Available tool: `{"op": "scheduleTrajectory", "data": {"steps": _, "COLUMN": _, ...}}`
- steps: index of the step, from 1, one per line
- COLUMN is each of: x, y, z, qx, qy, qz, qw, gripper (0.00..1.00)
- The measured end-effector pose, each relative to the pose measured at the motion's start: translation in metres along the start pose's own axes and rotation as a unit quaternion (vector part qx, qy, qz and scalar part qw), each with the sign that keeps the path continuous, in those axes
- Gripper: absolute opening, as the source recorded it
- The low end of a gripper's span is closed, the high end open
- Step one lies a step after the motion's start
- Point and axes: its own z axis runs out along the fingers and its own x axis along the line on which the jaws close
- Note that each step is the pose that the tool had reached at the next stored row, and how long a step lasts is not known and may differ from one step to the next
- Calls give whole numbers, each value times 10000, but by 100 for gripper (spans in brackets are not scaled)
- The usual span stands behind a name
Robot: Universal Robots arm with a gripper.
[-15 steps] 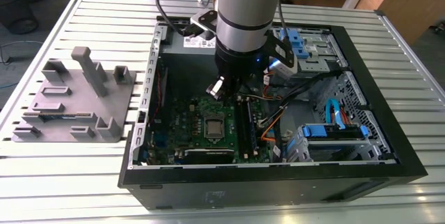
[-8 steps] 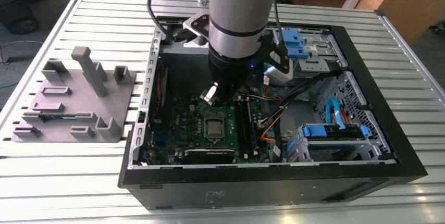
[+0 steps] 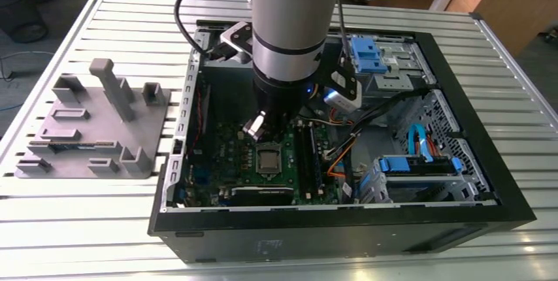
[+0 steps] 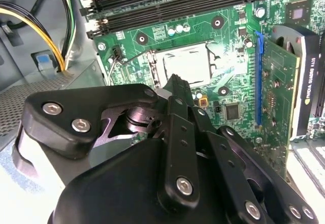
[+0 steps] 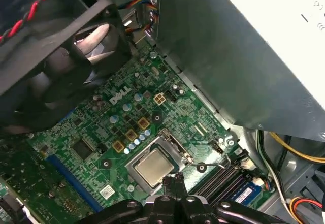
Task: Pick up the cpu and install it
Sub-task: 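Close the cpu cover, then install the first cpu locking lever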
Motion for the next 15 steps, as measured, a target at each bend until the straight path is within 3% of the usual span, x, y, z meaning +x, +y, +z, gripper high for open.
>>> {"op": "scheduleTrajectory", "data": {"steps": 15, "x": 6, "y": 8, "z": -17, "qx": 0, "qy": 0, "qz": 1, "qw": 10000, "gripper": 13}}
